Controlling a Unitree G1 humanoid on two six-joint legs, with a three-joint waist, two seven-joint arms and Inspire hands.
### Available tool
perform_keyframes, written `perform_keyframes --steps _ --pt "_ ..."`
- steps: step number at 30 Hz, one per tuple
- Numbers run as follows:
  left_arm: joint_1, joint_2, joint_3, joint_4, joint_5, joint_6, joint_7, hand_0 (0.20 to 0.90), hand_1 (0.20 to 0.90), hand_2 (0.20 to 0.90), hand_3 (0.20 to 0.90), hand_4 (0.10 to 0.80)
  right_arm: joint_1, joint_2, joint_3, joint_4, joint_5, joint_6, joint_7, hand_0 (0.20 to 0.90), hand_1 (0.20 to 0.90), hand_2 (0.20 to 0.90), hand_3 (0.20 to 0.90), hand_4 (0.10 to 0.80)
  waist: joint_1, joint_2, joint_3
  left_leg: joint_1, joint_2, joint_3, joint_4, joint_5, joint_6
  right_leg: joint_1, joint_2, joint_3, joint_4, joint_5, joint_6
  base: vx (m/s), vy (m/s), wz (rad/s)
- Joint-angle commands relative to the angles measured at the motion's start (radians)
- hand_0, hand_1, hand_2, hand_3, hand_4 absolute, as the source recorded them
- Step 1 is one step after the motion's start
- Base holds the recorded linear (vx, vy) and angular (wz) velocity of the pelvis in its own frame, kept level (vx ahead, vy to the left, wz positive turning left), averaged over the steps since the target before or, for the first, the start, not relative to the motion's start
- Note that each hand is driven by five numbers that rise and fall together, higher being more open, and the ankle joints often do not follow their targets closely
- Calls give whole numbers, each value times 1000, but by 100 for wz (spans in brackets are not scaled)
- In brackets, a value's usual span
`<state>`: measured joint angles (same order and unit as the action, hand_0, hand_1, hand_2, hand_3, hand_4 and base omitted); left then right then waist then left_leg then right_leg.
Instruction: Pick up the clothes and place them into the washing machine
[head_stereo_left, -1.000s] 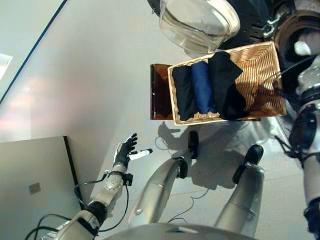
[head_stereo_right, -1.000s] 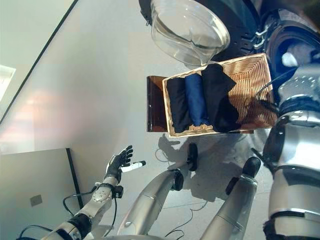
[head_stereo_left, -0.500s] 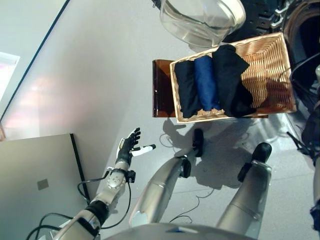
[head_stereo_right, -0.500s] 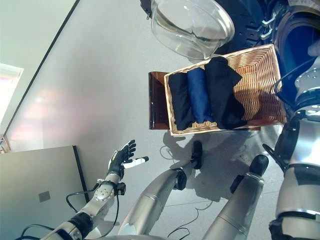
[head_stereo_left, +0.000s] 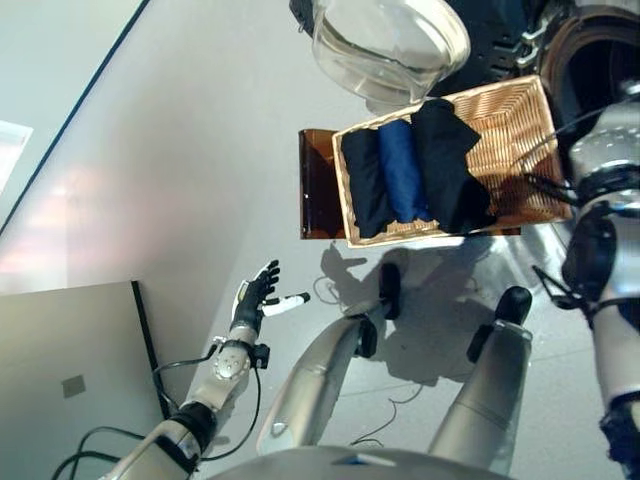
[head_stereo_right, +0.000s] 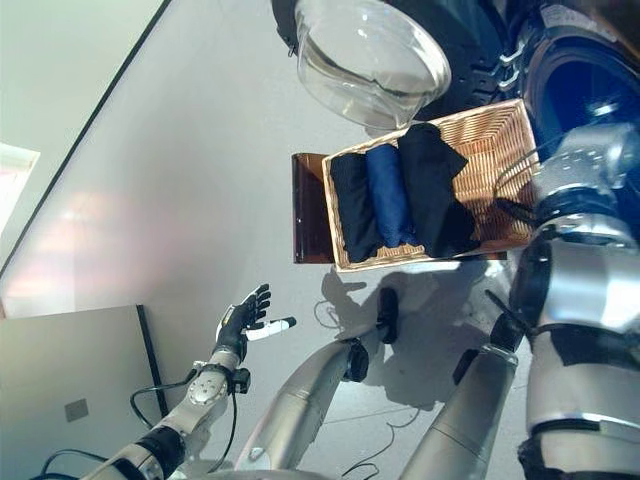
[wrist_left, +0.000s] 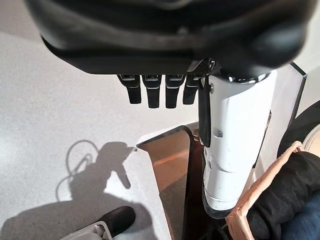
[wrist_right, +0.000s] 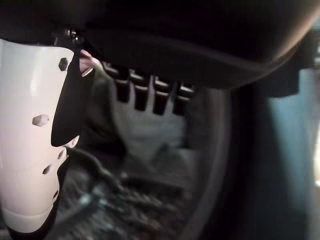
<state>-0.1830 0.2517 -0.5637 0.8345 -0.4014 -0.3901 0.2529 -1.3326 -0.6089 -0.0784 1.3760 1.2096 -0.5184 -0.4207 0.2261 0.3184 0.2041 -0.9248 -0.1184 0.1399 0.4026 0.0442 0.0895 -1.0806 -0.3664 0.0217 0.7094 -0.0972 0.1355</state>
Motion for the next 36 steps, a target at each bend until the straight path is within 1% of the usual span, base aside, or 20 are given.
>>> perform_keyframes --steps 1,2,4,6,7,9,10,12,13,14,16,17,20,21,24,27,28,31,34,36 --pt "-11 33 60 89 -28 -12 15 900 900 900 900 800 92 46 46 -76 10 -23 62 900 900 900 900 800 13 22 -17 28 32 -48 14 -128 -121 122 45 5 -88 -35 -45 18 -19 -7" --pt "-10 35 61 91 -28 -13 15 900 900 900 900 800 96 50 43 -79 10 -24 63 900 900 900 900 800 11 20 -16 32 32 -49 13 -128 -121 126 45 4 -91 -34 -45 7 -31 -7" --pt "-22 28 56 115 -24 -9 10 900 900 900 900 800 131 100 40 -71 5 -14 72 900 900 900 900 800 3 3 -11 48 40 -55 5 -127 -120 151 52 -9 -111 -28 -45 7 -39 -14" --pt "-34 26 58 143 -23 -4 11 900 900 900 900 800 167 142 51 -60 -21 0 63 900 900 900 900 800 -10 -19 -5 77 47 -59 -10 -123 -121 192 62 -23 -139 -20 -46 19 -45 -15" --pt "-35 23 56 150 -24 -3 11 900 900 900 900 800 195 171 69 -48 -62 19 55 900 900 900 900 800 -17 -35 -3 98 48 -63 -26 -119 -121 218 69 -31 -155 -16 -45 26 -45 -10" --pt "-28 29 64 159 -12 0 11 900 900 900 900 800 213 177 128 -26 -181 76 31 900 900 900 900 800 -31 -58 6 140 50 -69 -63 -108 -120 265 79 -49 -192 1 -44 18 -52 -15" --pt "-22 26 72 170 -9 -3 14 900 900 900 900 800 233 200 167 -34 -256 104 21 900 900 900 900 800 -37 -78 9 165 55 -73 -93 -91 -122 298 86 -61 -229 19 -42 10 -86 -22" --pt "-23 32 83 182 2 0 15 900 900 900 900 800 249 208 222 -35 -359 143 15 900 900 900 900 800 -44 -102 16 198 58 -79 -126 -77 -123 340 90 -85 -270 36 -40 -51 -93 -18" --pt "-23 34 86 185 13 3 17 900 900 900 900 800 257 212 257 -20 -442 173 5 900 900 900 900 800 -46 -115 23 201 63 -76 -143 -42 -120 350 92 -102 -292 70 -46 3 -107 -14" --pt "-23 40 94 187 27 12 16 900 900 900 900 800 255 197 314 14 -550 220 5 900 900 900 900 800 -45 -135 17 227 64 -90 -157 -63 -127 380 92 -106 -303 46 -37 1 -102 -9" --pt "-21 42 107 192 40 12 25 900 900 900 900 800 249 218 376 31 -660 261 -16 900 900 900 900 800 -49 -156 25 248 70 -101 -169 -57 -128 410 98 -123 -330 57 -39 39 -93 6" --pt "-20 43 116 201 45 17 23 900 900 900 900 800 241 218 420 51 -738 285 -3 900 900 900 900 800 -48 -167 27 252 73 -106 -169 -54 -129 420 99 -133 -340 62 -40 -14 -69 10" --pt "-20 46 128 214 53 16 29 900 900 900 900 800 234 237 468 72 -834 309 -27 900 900 900 900 800 -44 -194 33 254 79 -118 -159 -52 -130 442 106 -152 -353 67 -42 -7 -49 6" --pt "-16 49 134 218 52 15 30 900 900 900 900 800 233 250 471 73 -838 311 -28 900 900 900 900 800 -43 -204 35 255 83 -122 -160 -51 -132 448 109 -158 -358 67 -43 -5 -54 9" --pt "-17 52 144 223 47 15 34 900 900 900 900 800 236 258 472 93 -860 315 -47 900 900 900 900 800 -34 -225 42 249 89 -134 -161 -45 -136 457 116 -176 -366 66 -46 5 -59 10" --pt "-15 58 147 222 46 14 34 900 900 900 900 800 220 255 475 115 -873 323 -53 900 900 900 900 800 -24 -232 50 245 92 -142 -165 -40 -138 458 118 -192 -367 63 -46 -15 -37 9" --pt "-12 66 152 218 45 13 39 900 900 900 900 800 197 255 483 135 -897 334 -71 900 900 900 900 800 -14 -241 59 235 94 -149 -160 -38 -138 452 122 -203 -358 60 -48 -17 -23 8" --pt "-10 70 154 210 45 15 46 900 900 900 900 800 178 251 484 157 -909 346 -89 900 900 900 900 800 -5 -246 69 219 94 -155 -149 -39 -139 443 121 -210 -349 54 -49 -21 -17 11" --pt "-15 75 153 202 43 13 63 900 900 900 900 800 148 238 476 186 -927 359 -131 900 900 900 900 800 9 -247 86 190 96 -161 -125 -43 -139 425 120 -221 -325 44 -51 -19 2 13" --pt "-17 79 145 169 36 9 72 900 900 900 900 800 132 229 474 190 -926 361 -151 900 900 900 900 800 15 -245 98 169 99 -164 -112 -45 -141 411 118 -228 -310 37 -52 -22 9 8"
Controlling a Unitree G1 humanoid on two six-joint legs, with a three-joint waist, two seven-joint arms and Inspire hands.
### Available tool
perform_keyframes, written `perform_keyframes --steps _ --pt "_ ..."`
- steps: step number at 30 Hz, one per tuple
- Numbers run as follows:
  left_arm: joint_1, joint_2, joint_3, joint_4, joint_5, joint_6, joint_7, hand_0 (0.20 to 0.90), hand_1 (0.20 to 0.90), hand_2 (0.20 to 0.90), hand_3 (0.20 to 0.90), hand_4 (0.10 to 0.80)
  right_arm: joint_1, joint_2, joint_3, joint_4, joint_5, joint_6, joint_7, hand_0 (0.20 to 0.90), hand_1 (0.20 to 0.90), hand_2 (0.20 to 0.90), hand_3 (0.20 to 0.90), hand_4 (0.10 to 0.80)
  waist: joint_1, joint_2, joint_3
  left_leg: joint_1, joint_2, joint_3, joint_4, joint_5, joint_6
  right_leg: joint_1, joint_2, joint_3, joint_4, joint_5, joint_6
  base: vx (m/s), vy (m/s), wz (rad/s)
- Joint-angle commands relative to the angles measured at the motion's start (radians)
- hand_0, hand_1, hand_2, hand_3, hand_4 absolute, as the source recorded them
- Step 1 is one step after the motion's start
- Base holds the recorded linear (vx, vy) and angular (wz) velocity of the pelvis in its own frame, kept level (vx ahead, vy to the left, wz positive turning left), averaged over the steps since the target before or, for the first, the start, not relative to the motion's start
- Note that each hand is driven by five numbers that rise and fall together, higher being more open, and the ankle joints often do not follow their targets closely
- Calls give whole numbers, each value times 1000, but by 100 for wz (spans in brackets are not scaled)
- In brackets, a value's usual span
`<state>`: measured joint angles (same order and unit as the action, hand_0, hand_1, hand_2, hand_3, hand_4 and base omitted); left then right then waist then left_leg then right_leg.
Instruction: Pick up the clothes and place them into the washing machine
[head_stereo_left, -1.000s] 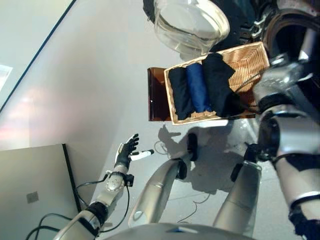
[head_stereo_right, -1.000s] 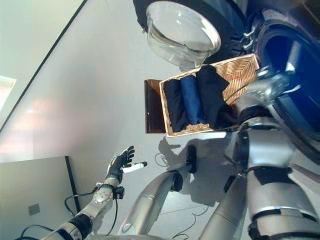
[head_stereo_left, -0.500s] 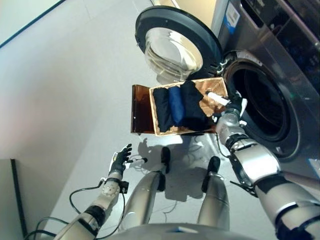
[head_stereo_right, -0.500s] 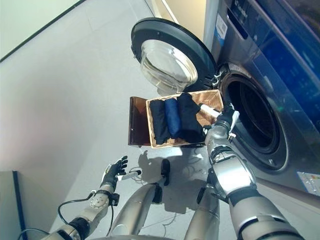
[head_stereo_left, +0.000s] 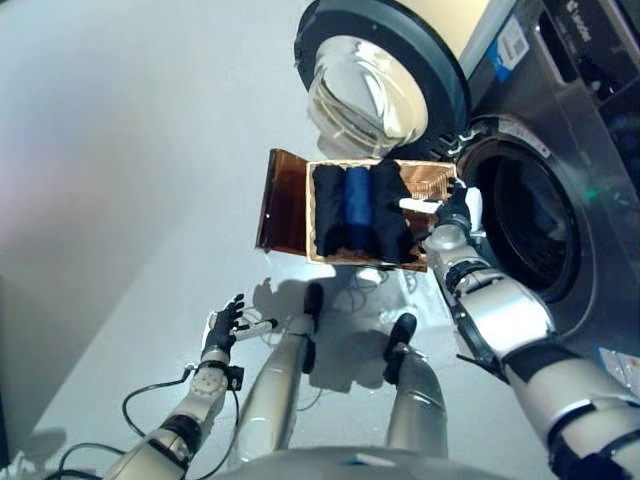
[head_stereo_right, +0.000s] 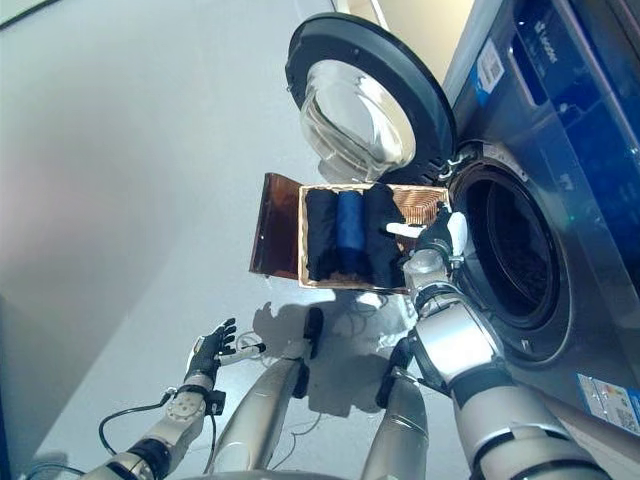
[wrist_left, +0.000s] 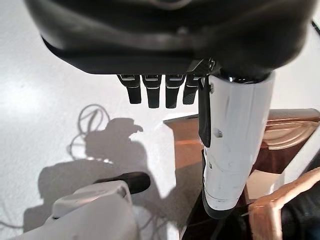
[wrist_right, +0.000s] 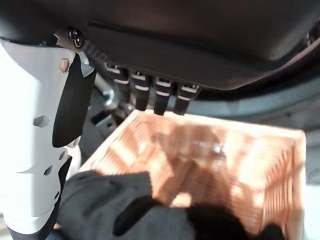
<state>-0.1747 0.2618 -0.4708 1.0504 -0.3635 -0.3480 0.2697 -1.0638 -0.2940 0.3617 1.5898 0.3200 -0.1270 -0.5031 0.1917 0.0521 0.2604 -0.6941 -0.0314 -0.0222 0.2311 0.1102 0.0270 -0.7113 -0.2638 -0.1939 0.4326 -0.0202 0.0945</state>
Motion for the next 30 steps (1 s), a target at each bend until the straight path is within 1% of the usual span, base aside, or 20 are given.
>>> perform_keyframes --steps 1,4,8,14,17,19,20,24,27,29,30 --pt "-25 71 48 -66 -3 -38 60 900 900 900 900 800 -144 -89 34 -23 -35 -30 -72 900 900 900 900 800 51 23 47 -72 13 -1 66 -113 -79 34 15 -14 -26 -43 -12 -14 18 5" --pt "-27 77 47 -109 -14 -46 73 900 900 900 900 800 -169 -96 46 -22 -39 -28 -84 900 900 900 900 800 57 24 64 -105 14 -2 92 -120 -80 10 12 -23 -8 -50 -12 -11 22 9" --pt "-37 74 40 -123 -19 -49 88 900 900 900 900 800 -184 -97 54 -18 -32 -26 -91 900 900 900 900 800 60 29 77 -140 14 -3 128 -135 -80 -19 10 -23 18 -59 -14 3 30 6" --pt "-41 68 32 -163 -23 -52 100 900 900 900 900 800 -204 -111 57 10 -40 -11 -103 900 900 900 900 800 71 46 92 -190 11 -1 172 -150 -76 -59 2 -23 61 -76 -17 7 28 4" --pt "-42 68 29 -202 -21 -56 106 900 900 900 900 800 -210 -144 53 20 -47 -3 -111 900 900 900 900 800 83 66 98 -215 4 -2 188 -156 -75 -84 -7 -28 89 -84 -16 -3 39 3" --pt "-40 69 26 -236 -19 -63 111 900 900 900 900 800 -219 -186 48 30 -53 6 -120 900 900 900 900 800 92 88 101 -244 -1 -2 211 -163 -75 -111 -22 -33 128 -98 -16 7 41 11" --pt "-40 69 26 -236 -19 -63 111 900 900 900 900 800 -219 -187 48 31 -53 6 -120 900 900 900 900 800 92 88 100 -246 -1 -2 213 -163 -75 -114 -22 -33 130 -99 -16 6 32 15" --pt "-40 69 26 -291 -15 -68 127 900 900 900 900 800 -220 -227 44 47 -66 21 -141 900 900 900 900 800 103 114 91 -292 -15 2 253 -176 -75 -162 -39 -24 188 -116 -13 15 28 22" --pt "-32 71 24 -341 -1 -70 136 900 900 900 900 800 -215 -255 41 53 -69 30 -150 900 900 900 900 800 110 137 84 -321 -28 6 279 -185 -71 -193 -52 -17 224 -130 -15 17 34 18" --pt "-25 70 29 -340 1 -72 139 900 900 900 900 800 -215 -263 39 54 -71 31 -147 900 900 900 900 800 117 149 77 -340 -34 9 294 -189 -68 -214 -63 -12 243 -137 -16 19 43 10" --pt "-25 69 29 -340 1 -72 140 900 900 900 900 800 -215 -264 39 54 -71 31 -147 900 900 900 900 800 117 149 76 -342 -34 9 295 -189 -68 -217 -63 -11 244 -138 -16 30 46 12"
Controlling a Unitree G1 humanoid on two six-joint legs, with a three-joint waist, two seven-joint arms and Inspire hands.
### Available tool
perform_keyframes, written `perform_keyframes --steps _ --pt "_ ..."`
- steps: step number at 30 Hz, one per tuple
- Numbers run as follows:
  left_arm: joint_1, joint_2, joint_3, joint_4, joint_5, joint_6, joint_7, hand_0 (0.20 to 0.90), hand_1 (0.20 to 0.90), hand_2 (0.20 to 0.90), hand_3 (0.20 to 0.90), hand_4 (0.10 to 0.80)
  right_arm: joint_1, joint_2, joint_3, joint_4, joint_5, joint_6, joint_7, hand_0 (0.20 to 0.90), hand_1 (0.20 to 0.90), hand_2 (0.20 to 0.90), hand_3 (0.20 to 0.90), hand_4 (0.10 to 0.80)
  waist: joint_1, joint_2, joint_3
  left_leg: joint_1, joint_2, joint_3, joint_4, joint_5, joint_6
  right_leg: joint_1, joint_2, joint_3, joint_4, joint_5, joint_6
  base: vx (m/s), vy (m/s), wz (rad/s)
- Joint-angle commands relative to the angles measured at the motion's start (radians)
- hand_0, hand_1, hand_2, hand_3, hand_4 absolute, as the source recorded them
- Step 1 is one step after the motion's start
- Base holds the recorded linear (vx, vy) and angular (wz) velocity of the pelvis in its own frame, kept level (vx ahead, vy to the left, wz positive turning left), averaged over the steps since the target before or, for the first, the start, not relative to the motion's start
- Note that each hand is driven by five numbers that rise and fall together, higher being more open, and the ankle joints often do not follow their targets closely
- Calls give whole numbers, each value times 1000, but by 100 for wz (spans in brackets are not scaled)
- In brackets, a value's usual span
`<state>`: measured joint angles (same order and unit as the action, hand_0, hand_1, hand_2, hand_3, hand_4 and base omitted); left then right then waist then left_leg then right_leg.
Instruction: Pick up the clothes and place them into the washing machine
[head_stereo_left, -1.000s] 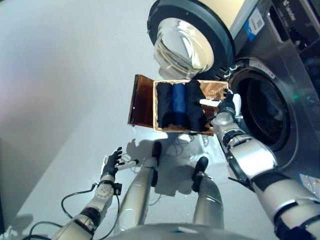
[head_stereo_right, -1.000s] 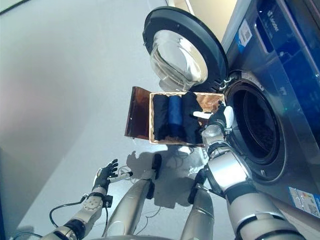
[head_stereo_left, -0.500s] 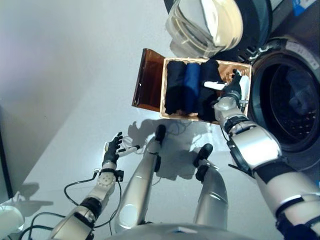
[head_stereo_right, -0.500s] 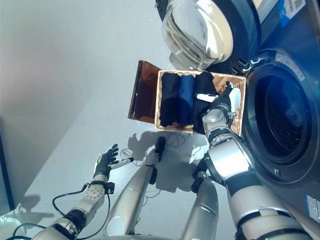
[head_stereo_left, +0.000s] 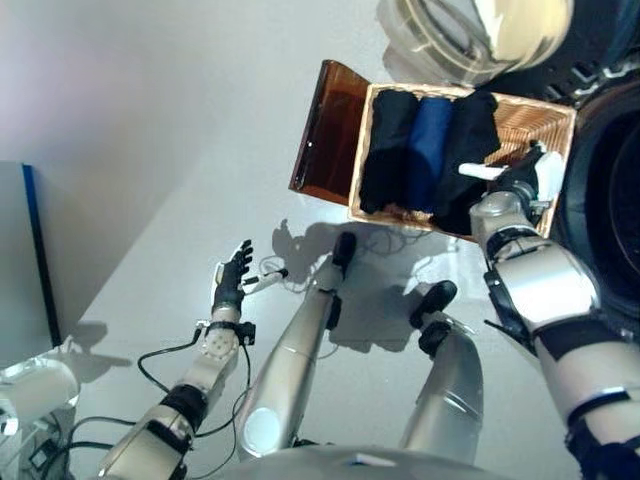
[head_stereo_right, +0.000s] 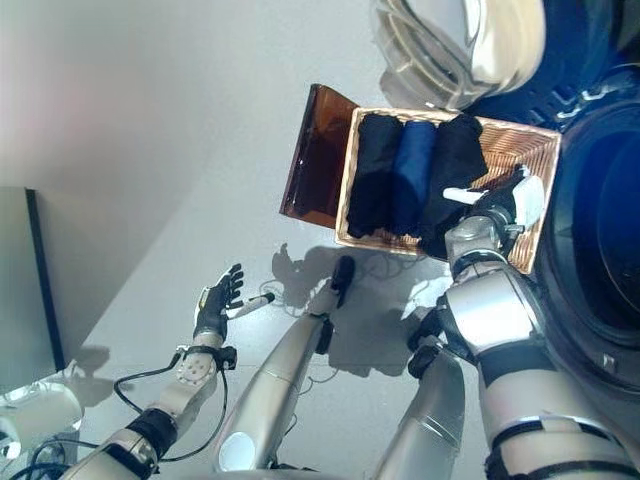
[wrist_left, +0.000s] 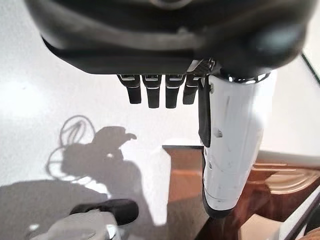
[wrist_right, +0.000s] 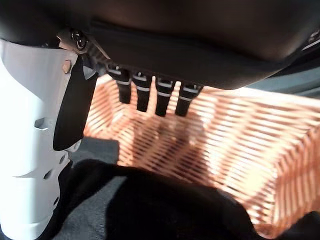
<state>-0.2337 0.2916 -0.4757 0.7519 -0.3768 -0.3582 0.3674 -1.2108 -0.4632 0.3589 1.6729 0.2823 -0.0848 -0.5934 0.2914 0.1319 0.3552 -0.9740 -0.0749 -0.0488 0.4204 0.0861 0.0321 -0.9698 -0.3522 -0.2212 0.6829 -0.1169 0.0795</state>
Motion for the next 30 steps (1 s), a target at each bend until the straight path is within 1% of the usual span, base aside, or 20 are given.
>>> perform_keyframes --steps 1,3,9,12,14,19,22,30 --pt "36 37 36 -46 13 -64 44 900 900 900 900 800 -71 -99 49 -30 -38 -11 -57 900 900 900 900 800 23 77 -24 -73 5 35 105 -164 -71 33 17 16 -2 -42 -1 32 39 9" --pt "40 34 39 -45 12 -65 44 900 900 900 900 800 -73 -95 49 -37 -36 -14 -54 900 900 900 900 800 26 83 -30 -76 0 35 105 -161 -68 24 17 22 3 -45 0 40 45 5" --pt "38 33 38 -21 9 -66 48 900 900 900 900 800 -88 -71 59 -54 -35 -31 -60 900 900 900 900 800 22 81 -43 -71 -6 34 100 -160 -67 23 14 25 9 -50 -1 6 6 1" --pt "34 31 33 4 6 -67 43 900 900 900 900 800 -95 -47 58 -64 -29 -42 -64 900 900 900 900 800 17 73 -45 -57 -6 32 90 -159 -67 41 18 20 0 -48 0 0 0 0" --pt "27 34 28 9 4 -68 42 900 900 900 900 800 -92 -23 63 -74 -27 -47 -62 900 900 900 900 800 11 61 -46 -40 -6 30 75 -156 -68 67 22 12 -28 -39 2 0 0 0" --pt "26 41 24 0 2 -67 32 900 900 900 900 800 -89 -4 62 -74 -25 -49 -66 900 900 900 900 800 14 48 -44 -29 -6 19 57 -149 -69 91 26 -4 -51 -36 3 3 -12 2" --pt "24 43 20 -1 3 -66 27 900 900 900 900 800 -89 -10 59 -62 -19 -49 -68 900 900 900 900 800 20 41 -42 -27 -10 7 49 -145 -70 99 26 -17 -56 -41 4 6 -39 7" --pt "13 47 17 6 6 -66 30 900 900 900 900 800 -90 -25 58 -40 -19 -39 -71 900 900 900 900 800 30 37 -41 -43 -22 -8 52 -144 -70 99 22 -34 -39 -54 2 17 -28 10"
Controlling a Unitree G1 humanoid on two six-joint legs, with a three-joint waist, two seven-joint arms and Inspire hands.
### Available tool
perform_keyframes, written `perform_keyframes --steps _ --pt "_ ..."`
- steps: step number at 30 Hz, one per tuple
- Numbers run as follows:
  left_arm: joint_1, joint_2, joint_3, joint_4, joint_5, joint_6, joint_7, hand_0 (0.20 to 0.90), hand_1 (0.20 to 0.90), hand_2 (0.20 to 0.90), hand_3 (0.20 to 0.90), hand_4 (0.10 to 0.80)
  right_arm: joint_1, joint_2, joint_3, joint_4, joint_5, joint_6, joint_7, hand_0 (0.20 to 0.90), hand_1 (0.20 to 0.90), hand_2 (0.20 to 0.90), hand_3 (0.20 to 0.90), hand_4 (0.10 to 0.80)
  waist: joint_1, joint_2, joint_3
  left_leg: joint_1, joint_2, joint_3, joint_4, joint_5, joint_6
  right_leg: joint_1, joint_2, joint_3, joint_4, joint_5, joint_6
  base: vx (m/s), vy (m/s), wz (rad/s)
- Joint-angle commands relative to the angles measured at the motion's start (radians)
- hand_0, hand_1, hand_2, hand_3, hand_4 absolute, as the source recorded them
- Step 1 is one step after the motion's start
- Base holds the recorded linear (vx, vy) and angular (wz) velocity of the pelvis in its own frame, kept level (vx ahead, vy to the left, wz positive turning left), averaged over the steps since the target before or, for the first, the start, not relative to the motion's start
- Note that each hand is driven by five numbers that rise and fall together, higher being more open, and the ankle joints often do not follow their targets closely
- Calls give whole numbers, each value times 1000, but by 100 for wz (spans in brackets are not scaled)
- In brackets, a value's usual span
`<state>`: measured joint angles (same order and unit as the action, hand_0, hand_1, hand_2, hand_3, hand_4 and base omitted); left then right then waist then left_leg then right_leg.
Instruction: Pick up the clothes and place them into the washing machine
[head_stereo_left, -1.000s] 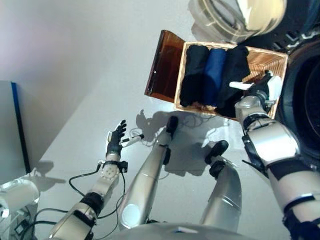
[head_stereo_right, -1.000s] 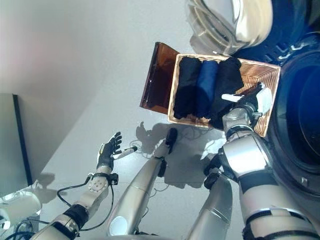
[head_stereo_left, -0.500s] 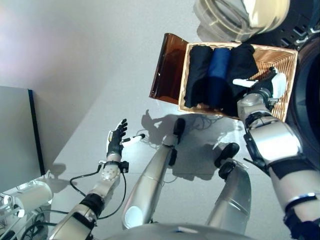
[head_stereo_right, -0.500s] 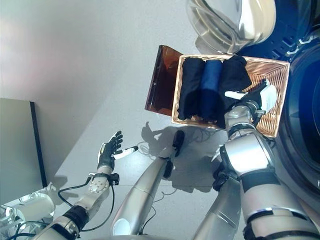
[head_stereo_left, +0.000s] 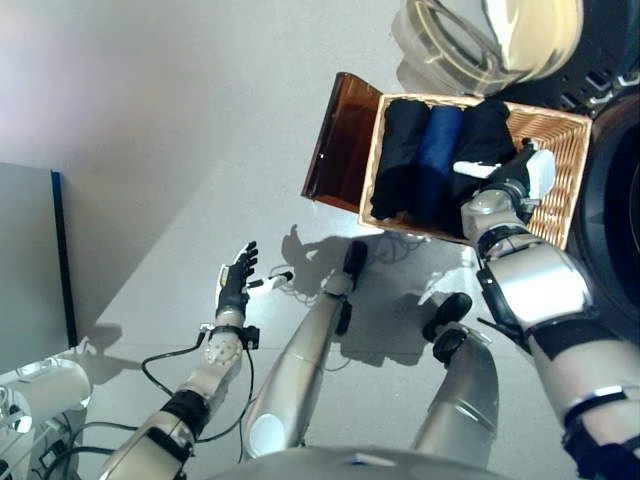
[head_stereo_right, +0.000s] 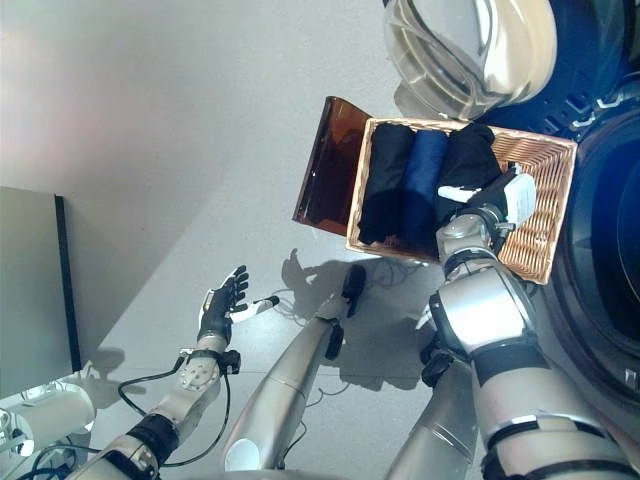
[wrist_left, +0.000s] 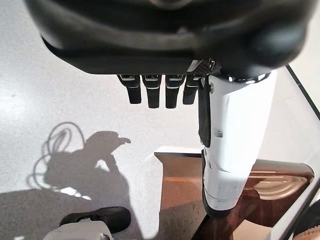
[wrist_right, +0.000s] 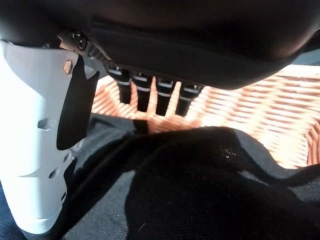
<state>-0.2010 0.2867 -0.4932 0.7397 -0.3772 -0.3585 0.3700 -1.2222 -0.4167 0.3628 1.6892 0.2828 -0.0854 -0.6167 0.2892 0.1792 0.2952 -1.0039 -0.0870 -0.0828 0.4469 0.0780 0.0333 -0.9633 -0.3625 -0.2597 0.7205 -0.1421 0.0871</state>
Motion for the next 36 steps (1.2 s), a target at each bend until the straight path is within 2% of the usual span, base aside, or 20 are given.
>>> perform_keyframes --steps 1,4,5,6,7,9,21,28,32,36 --pt "-23 52 34 23 8 -65 30 900 900 900 900 800 -82 -71 55 -51 -23 -35 -51 900 900 900 900 800 33 -10 19 -15 -11 25 25 -136 -71 91 32 2 -75 -31 -7 14 -12 13" --pt "-27 50 34 23 4 -63 33 900 900 900 900 800 -89 -68 56 -39 -31 -23 -58 900 900 900 900 800 37 -10 22 -22 -13 22 28 -135 -71 87 32 -2 -71 -35 -8 12 -6 12" --pt "-27 49 31 16 5 -63 38 900 900 900 900 800 -90 -72 58 -31 -47 -11 -68 842 842 842 842 759 40 -7 25 -28 -13 21 29 -134 -72 84 30 -2 -67 -38 -10 4 4 4" --pt "-27 49 31 16 5 -63 38 900 900 900 900 800 -90 -73 58 -31 -48 -11 -68 565 565 565 565 561 40 -7 25 -29 -13 21 29 -134 -72 83 30 -2 -66 -38 -10 0 0 0" --pt "-24 50 28 6 5 -62 41 900 900 900 900 800 -94 -78 59 -27 -57 -5 -78 400 400 400 400 443 41 -3 29 -37 -15 23 33 -134 -72 76 28 -3 -60 -40 -11 0 0 0" --pt "-15 51 28 -6 3 -65 45 900 900 900 900 800 -96 -84 61 -27 -65 -2 -84 208 208 208 208 306 40 0 31 -47 -16 24 35 -134 -71 67 27 -1 -58 -41 -11 3 18 2" --pt "7 53 24 -4 0 -60 58 900 900 900 900 800 -98 -72 77 -33 -93 9 -101 200 200 200 200 300 28 21 31 -58 -10 39 38 -130 -71 29 30 27 -42 -36 -12 3 22 2" --pt "20 48 11 24 3 -57 44 900 900 900 900 800 -68 -79 50 -47 -80 3 -104 200 200 200 200 300 16 23 17 5 5 51 -3 -120 -75 79 42 37 -86 -19 -8 6 2 -5" --pt "19 45 1 60 12 -51 36 900 900 900 900 800 -45 -88 29 -71 -53 -18 -109 200 200 200 200 300 -5 9 10 48 16 65 -19 -120 -73 120 56 50 -135 4 -8 1 3 -19" --pt "17 34 -4 108 11 -45 21 900 900 900 900 800 1 -82 -19 -127 23 -72 -91 200 200 200 200 300 -35 -30 4 122 34 85 -58 -117 -69 198 81 70 -240 53 0 -1 -8 -30"
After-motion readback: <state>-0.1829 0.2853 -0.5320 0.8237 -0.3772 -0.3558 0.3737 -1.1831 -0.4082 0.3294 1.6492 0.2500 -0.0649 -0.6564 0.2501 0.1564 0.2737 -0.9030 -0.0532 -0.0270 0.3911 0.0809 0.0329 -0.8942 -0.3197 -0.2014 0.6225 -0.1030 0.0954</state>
